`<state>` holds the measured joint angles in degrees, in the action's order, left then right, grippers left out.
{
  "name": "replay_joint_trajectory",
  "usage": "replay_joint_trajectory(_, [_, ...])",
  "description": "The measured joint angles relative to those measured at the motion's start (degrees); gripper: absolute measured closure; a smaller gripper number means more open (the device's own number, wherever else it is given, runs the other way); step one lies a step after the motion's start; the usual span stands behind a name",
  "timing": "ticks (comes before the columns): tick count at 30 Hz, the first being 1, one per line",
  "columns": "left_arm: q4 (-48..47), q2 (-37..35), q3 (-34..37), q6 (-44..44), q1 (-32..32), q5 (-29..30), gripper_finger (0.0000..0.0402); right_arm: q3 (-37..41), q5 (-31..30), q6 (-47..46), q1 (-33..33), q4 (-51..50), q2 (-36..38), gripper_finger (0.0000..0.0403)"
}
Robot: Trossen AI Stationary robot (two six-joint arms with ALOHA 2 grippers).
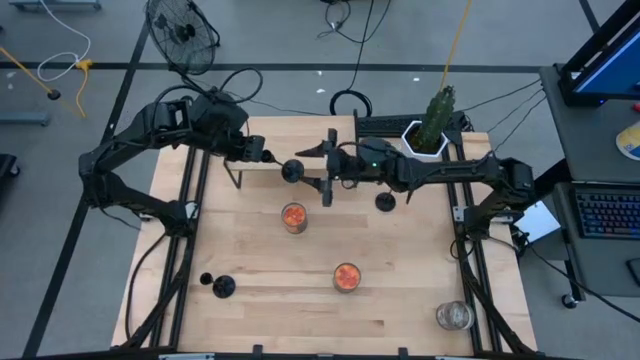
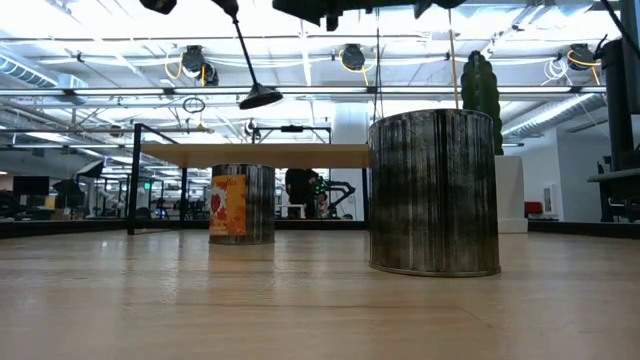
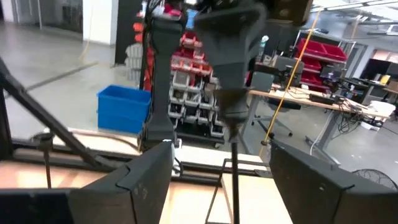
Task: Pick & Place candle stick holders
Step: Put the top left candle holder on the shelf
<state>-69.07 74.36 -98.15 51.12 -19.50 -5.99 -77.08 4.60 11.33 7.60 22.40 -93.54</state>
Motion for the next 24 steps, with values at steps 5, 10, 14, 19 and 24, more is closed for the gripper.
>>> replay_joint_trajectory(5, [0.41, 1.41, 0.00, -0.47, 0.30, 0.01, 0.0399, -4.43, -0.68, 1.85, 0.21, -3.31, -3.05, 0.0138])
replay_joint_trajectory(10, [1.09, 1.86, 0.00, -1.13, 0.30, -0.27, 0.0399, -5.89, -1.59, 2.04, 0.85, -4.27, -3.29, 0.0136])
replay_joint_trajectory(14, [3.08, 2.64, 0.00, -1.54, 0.50, -0.30, 0.0399, -5.88, -1.55, 2.00, 1.05, -4.91, -3.35, 0.0135])
replay_joint_trajectory(19, [4.70, 5.37, 0.00, -2.78, 0.49, -2.06, 0.0399, -5.88, -1.62, 2.74, 1.05, -5.74, -3.27, 0.0135])
replay_joint_trajectory(24, [8.23, 7.07, 0.00, -3.72, 0.52, -5.12, 0.0399, -5.83, -3.25, 3.06, 1.09, -8.33, -3.32, 0.0135])
